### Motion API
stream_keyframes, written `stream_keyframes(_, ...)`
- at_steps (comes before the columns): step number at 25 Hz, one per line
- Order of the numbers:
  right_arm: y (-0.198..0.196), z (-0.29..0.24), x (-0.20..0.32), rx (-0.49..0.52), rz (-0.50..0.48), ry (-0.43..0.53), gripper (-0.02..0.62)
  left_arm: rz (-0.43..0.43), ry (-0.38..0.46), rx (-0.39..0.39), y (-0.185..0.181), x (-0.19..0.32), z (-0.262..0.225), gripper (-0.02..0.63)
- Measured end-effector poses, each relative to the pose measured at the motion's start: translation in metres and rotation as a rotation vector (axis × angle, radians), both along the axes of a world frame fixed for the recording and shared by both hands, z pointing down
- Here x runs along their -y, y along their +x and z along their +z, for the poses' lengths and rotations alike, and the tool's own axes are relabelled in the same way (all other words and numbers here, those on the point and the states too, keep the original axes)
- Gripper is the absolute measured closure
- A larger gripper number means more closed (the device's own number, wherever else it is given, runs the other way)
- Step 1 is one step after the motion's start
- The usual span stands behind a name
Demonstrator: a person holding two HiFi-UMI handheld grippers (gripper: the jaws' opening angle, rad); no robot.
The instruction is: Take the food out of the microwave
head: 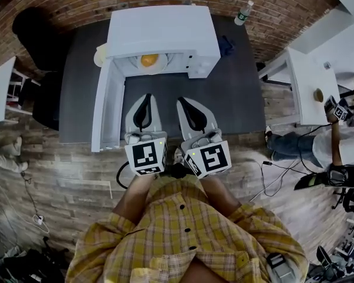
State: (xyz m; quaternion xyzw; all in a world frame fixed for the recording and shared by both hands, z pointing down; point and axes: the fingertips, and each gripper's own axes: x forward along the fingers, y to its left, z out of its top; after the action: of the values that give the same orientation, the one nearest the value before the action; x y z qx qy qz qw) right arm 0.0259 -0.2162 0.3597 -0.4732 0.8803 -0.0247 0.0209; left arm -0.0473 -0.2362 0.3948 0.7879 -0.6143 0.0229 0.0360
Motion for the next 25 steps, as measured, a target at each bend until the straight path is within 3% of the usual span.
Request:
stream_keyframes(10,0.005,0.028,0.021,-0.008,-0.023,-0.051,0.593,0.000,-0.076,-0.017,0.011,0.040,0.047,0.609)
stream_keyframes(17,0.007,0.038,0.037,-0.015,-0.022,-0.069,0.594,-0.012,-0.192,-0.122,0.006,0.074,0.085,0.608)
stream_keyframes(25,0.008,0.048,0.053,-0.022,-0.023,-0.079,0.594,-0.038,-0.296,-0.116,0.001,0.107,0.138,0.607)
